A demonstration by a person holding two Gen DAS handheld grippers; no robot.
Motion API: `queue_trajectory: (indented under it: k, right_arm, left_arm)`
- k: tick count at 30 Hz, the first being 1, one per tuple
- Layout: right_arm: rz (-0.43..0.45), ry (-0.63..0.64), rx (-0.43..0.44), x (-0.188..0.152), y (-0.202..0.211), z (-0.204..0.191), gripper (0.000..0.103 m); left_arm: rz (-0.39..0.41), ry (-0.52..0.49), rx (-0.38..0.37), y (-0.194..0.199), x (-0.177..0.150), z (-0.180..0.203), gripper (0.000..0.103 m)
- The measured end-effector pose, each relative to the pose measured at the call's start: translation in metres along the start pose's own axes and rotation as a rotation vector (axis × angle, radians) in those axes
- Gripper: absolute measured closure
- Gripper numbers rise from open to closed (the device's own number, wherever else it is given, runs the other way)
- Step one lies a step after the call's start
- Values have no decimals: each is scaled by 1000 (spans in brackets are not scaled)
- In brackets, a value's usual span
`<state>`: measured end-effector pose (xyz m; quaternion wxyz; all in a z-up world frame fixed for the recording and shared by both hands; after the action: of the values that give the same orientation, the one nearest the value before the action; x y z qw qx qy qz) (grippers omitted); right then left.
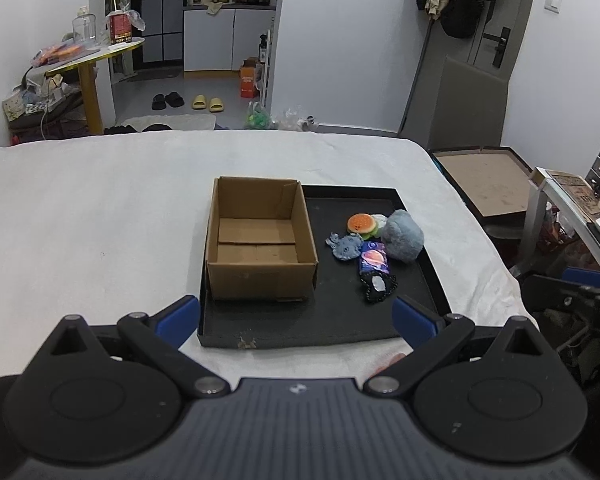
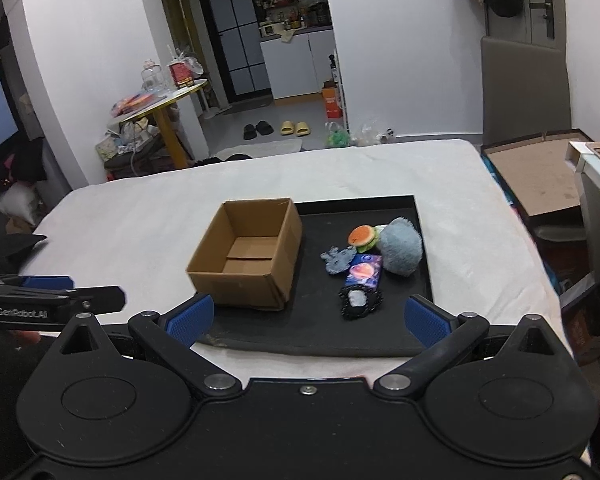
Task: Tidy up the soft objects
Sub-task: 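Move the right tool to the black beaded bracelet and close on it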
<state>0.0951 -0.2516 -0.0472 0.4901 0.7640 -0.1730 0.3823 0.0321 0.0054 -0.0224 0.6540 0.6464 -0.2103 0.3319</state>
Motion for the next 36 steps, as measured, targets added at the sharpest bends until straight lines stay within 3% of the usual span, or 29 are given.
queue_trajectory:
  k: [17,36]
  right_arm:
    - [-52,25,6,39,-61,45,0]
    - [-200,63,-13,24,-159,90,0]
  left_arm:
    - [19,36,105,-54,32,-23,2]
    - [-45,72,184,-140,41,-39,2]
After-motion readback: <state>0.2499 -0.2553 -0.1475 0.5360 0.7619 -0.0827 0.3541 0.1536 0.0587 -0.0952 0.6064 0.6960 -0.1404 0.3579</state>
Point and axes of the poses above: each gripper's, at about its wrist camera, not at the fingertips, and y roughly against the way its jaws point, z to its right, x to its top, the point moved 2 cm from there along -y, roughly the way its jaws point, and after that the axes turned 2 degrees about x, right-handed, at the moved point
